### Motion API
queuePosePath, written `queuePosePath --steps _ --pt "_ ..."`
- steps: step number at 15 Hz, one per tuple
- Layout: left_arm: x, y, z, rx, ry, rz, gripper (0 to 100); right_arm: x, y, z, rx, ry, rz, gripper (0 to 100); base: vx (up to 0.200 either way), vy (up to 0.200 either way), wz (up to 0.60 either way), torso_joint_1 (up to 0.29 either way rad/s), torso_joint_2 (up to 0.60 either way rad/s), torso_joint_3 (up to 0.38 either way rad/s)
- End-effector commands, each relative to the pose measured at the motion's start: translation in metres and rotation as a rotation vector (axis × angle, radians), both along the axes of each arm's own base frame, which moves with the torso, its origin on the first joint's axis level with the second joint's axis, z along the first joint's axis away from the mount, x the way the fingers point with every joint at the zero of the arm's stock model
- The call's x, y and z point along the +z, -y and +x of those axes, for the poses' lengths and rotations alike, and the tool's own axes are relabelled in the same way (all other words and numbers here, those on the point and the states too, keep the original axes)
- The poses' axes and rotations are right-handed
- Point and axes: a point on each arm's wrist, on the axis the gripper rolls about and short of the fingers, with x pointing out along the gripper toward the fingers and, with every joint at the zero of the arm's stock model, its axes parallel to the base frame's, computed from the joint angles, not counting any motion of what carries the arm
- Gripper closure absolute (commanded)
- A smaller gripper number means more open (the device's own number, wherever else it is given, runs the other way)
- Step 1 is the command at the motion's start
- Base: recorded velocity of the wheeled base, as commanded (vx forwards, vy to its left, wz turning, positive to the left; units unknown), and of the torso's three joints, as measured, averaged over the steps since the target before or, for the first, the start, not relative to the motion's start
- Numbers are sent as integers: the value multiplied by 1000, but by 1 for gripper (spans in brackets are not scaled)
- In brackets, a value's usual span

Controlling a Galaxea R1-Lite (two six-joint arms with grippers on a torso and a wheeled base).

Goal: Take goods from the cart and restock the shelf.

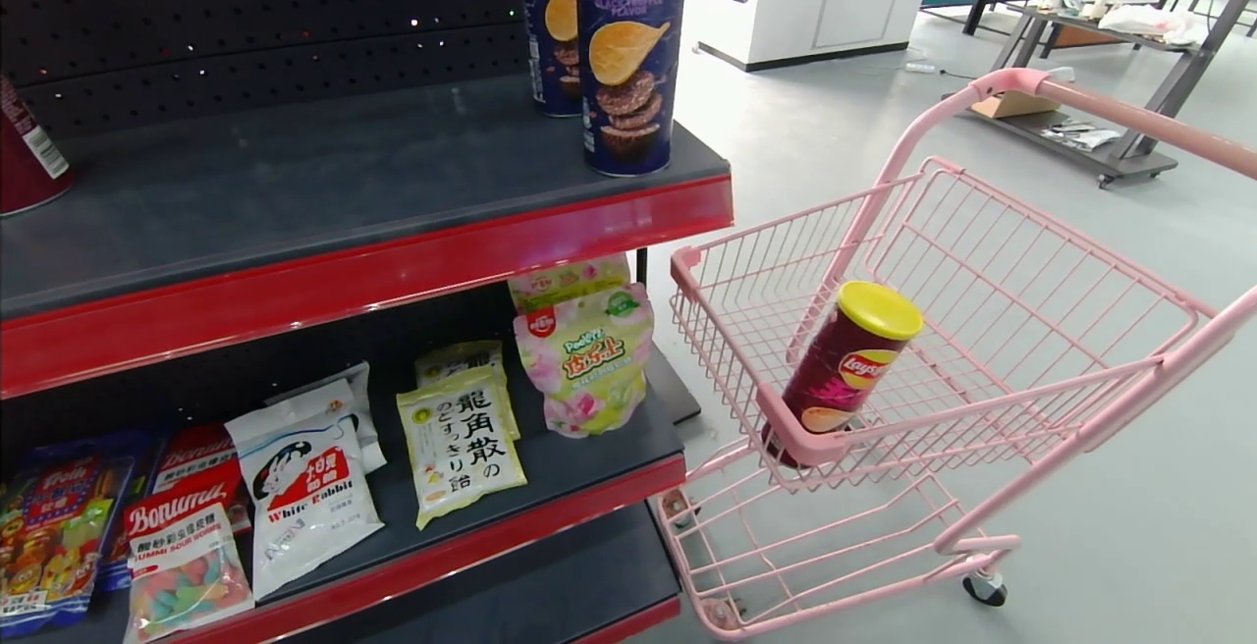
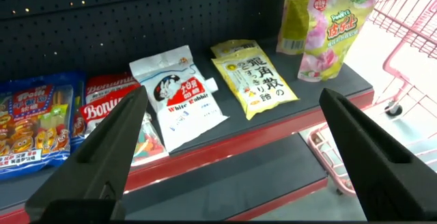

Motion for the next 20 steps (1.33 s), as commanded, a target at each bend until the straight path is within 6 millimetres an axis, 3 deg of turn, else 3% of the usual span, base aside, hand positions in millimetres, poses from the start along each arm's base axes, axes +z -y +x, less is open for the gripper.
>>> queuePosePath --steps 1,3,5,10,15,20 --pt "0 0 0 1 -1 -1 0 -6 -27 126 153 -180 5 0 0 0 0 0 0 0" --pt "0 0 0 1 -1 -1 0 -22 -33 152 192 -216 7 0 0 0 0 0 0 0" --pt "0 0 0 1 -1 -1 0 -30 -36 163 219 -234 11 0 0 0 0 0 0 0" --pt "0 0 0 1 -1 -1 0 -38 -51 164 278 -292 80 0 0 0 0 0 0 0" --pt "0 0 0 1 -1 -2 0 -72 -56 184 274 -301 80 0 0 0 0 0 0 0" --pt "0 0 0 1 -1 -1 0 -74 -69 197 310 -306 77 0 0 0 0 0 0 0"
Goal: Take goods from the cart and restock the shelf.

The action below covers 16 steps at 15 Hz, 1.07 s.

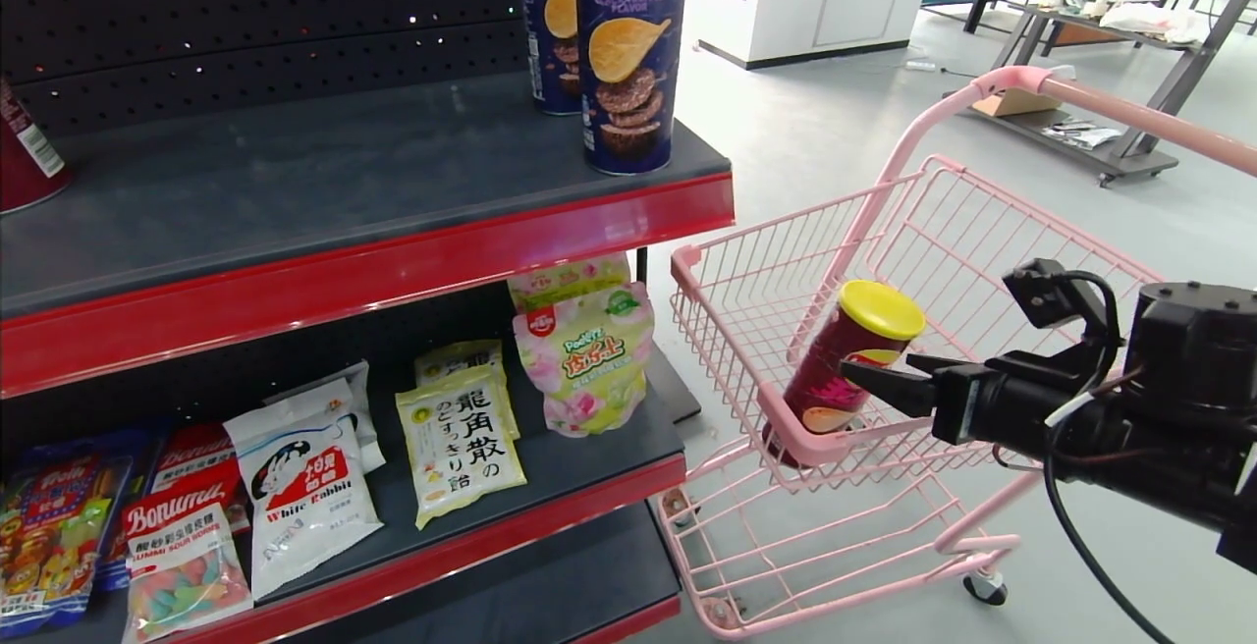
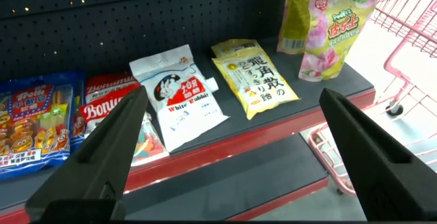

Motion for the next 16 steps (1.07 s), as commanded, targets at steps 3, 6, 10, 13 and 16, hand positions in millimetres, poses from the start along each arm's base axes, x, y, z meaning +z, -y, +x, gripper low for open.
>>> queuePosePath --steps 3,6,10,13,16 --pt "0 0 0 0 -1 0 0 -9 -12 28 11 -32 9 0 0 0 0 0 0 0" --pt "0 0 0 0 -1 0 0 -18 -15 40 -5 -57 49 0 0 0 0 0 0 0" --pt "0 0 0 0 -1 0 0 -37 -19 54 -9 -64 60 0 0 0 0 0 0 0" --pt "0 0 0 0 -1 0 0 -41 -21 61 -21 -42 65 100 0 0 0 0 0 0" --pt "0 0 0 0 -1 0 0 -36 -22 65 -19 -22 74 100 0 0 0 0 0 0"
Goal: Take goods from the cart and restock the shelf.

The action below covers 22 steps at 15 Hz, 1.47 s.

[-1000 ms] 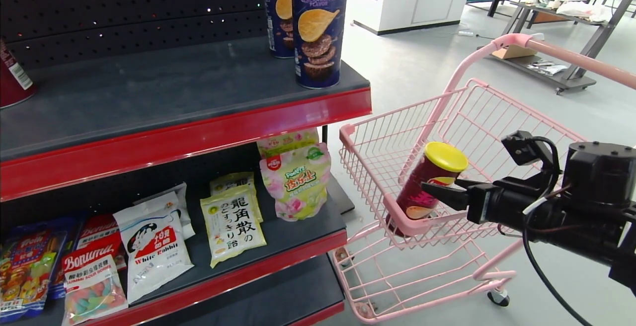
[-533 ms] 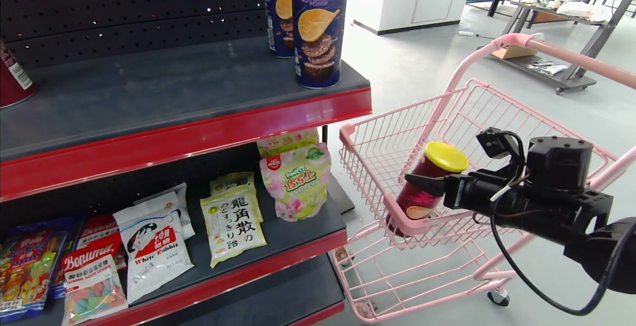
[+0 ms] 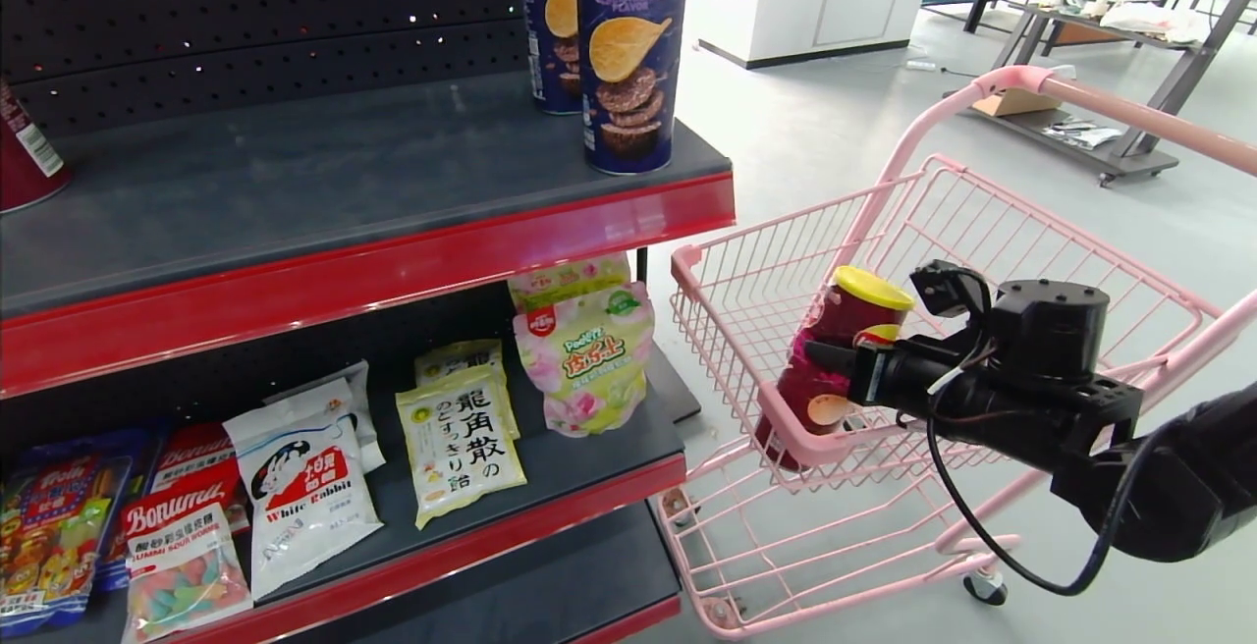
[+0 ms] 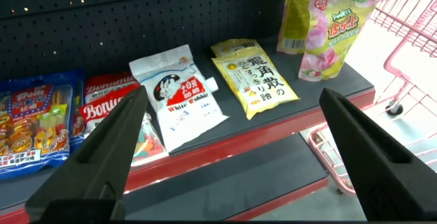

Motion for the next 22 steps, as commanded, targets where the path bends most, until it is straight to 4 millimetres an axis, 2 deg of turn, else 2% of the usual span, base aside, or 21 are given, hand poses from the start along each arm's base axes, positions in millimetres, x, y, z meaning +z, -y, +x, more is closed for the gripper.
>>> queuePosePath --steps 1,3,4,5,6,8,9,12,14,18,20,22 --pt "0 0 0 1 -1 -1 0 1 0 2 -1 5 0 100 0 0 0 0 0 0" --pt "0 0 0 0 -1 -1 0 21 4 2 -11 77 3 100 0 0 0 0 0 0" --pt "0 0 0 0 -1 -1 0 49 14 6 -33 164 -28 100 0 0 0 0 0 0" --pt "0 0 0 0 -1 -1 0 69 22 6 -52 207 -45 100 0 0 0 0 0 0" --pt "0 0 0 0 -1 -1 0 102 30 1 -75 245 -45 100 0 0 0 0 0 0" --pt "0 0 0 0 -2 -4 0 155 38 -29 -83 248 -45 100 0 0 0 0 0 0" --pt "0 0 0 0 -2 -7 0 174 40 -47 -78 240 -53 100 0 0 0 0 0 0" --pt "0 0 0 0 -2 -4 0 213 43 -104 -27 270 -118 100 0 0 0 0 0 0" --pt "0 0 0 -3 -2 -4 0 216 34 -134 80 270 -117 100 0 0 0 0 0 0" --pt "0 0 0 -5 -1 -4 0 183 25 -140 129 197 -148 100 0 0 0 0 0 0" --pt "0 0 0 -5 -1 -2 0 174 17 -144 189 162 -153 100 0 0 0 0 0 0" --pt "0 0 0 -5 -1 -2 0 175 12 -143 217 162 -153 100 0 0 0 0 0 0"
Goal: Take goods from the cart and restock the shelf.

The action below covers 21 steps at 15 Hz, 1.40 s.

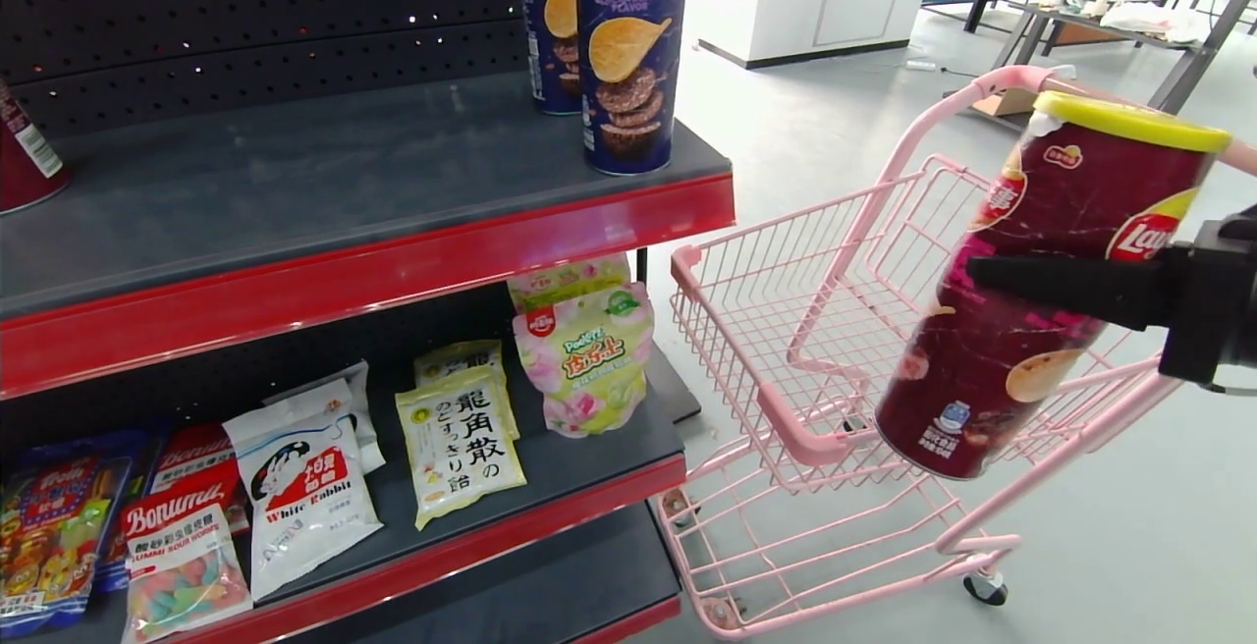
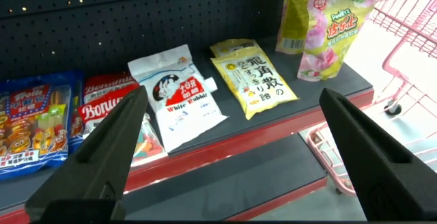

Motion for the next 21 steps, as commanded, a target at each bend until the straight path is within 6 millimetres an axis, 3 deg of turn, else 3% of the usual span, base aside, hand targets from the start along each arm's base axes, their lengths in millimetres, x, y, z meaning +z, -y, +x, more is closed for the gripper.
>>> queuePosePath --steps 1,9,21 --pt "0 0 0 2 -1 0 0 0 -7 -5 56 1 1 100 0 0 0 0 0 0" --pt "0 0 0 2 -1 0 0 -19 -11 -11 86 -53 -29 100 0 0 0 5 -22 -19" --pt "0 0 0 2 -1 0 0 -24 -13 -9 97 -58 -51 100 0 0 0 144 -497 -347"
